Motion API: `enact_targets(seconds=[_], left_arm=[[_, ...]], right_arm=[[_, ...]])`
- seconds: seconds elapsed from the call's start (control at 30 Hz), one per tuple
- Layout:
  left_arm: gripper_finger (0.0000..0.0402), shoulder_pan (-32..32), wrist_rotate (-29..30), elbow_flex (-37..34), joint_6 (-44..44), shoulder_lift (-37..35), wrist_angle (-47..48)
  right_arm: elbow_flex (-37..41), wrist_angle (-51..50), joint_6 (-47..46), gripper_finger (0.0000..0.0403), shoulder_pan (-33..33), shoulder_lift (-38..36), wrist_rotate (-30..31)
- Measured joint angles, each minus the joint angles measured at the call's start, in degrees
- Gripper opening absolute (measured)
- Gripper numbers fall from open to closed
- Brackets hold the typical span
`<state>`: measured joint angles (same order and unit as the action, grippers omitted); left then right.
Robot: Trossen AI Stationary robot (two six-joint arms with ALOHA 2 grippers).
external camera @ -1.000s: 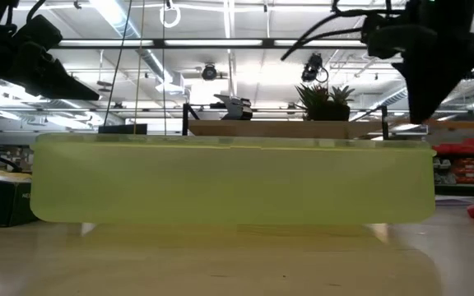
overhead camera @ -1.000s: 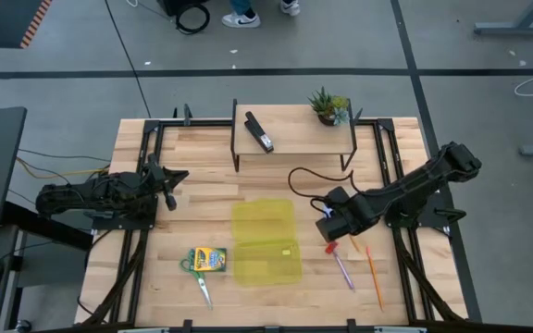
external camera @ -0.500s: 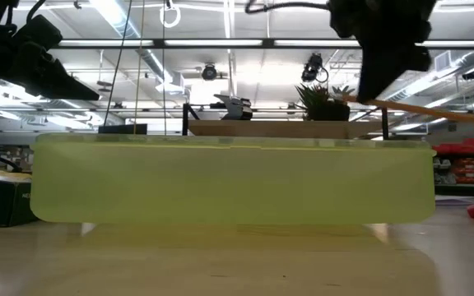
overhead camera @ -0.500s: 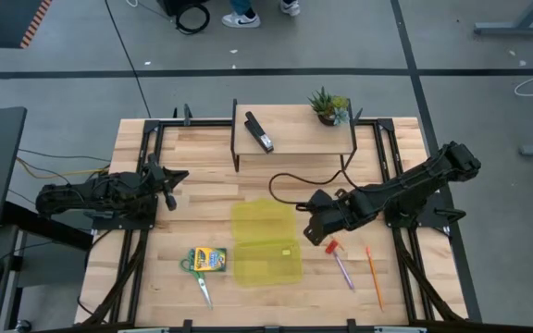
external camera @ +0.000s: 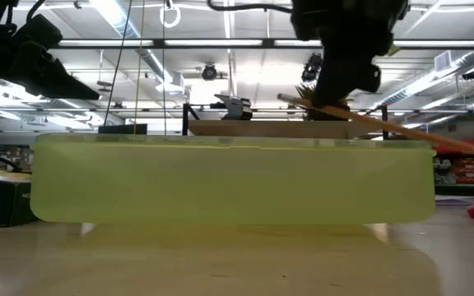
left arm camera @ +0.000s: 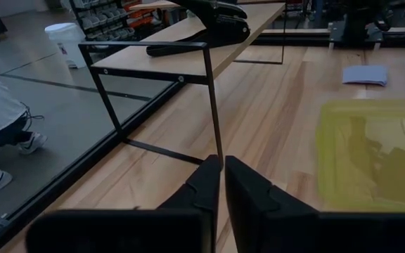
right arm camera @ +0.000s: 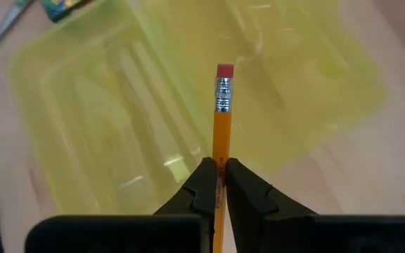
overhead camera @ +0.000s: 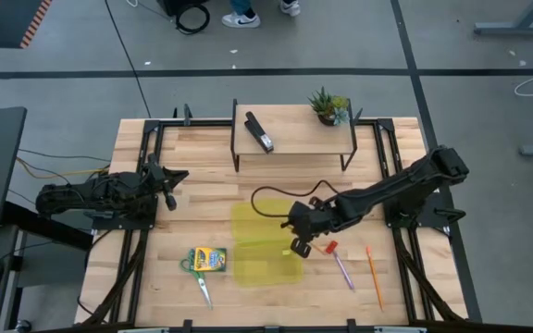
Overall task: Pack school essentials
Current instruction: Put the left yellow pencil into the yellow supply box
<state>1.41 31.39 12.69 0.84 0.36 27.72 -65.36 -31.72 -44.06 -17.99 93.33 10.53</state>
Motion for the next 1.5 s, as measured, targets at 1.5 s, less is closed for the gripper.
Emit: enact_targets(seconds=[1.5], left_arm=[[0.0028,0.04,-0.05,0.02,0.0,0.37,-0.09]], right_arm=[[-13.55,15.28,31.29,0.0029,5.29,16.87,-14.64]])
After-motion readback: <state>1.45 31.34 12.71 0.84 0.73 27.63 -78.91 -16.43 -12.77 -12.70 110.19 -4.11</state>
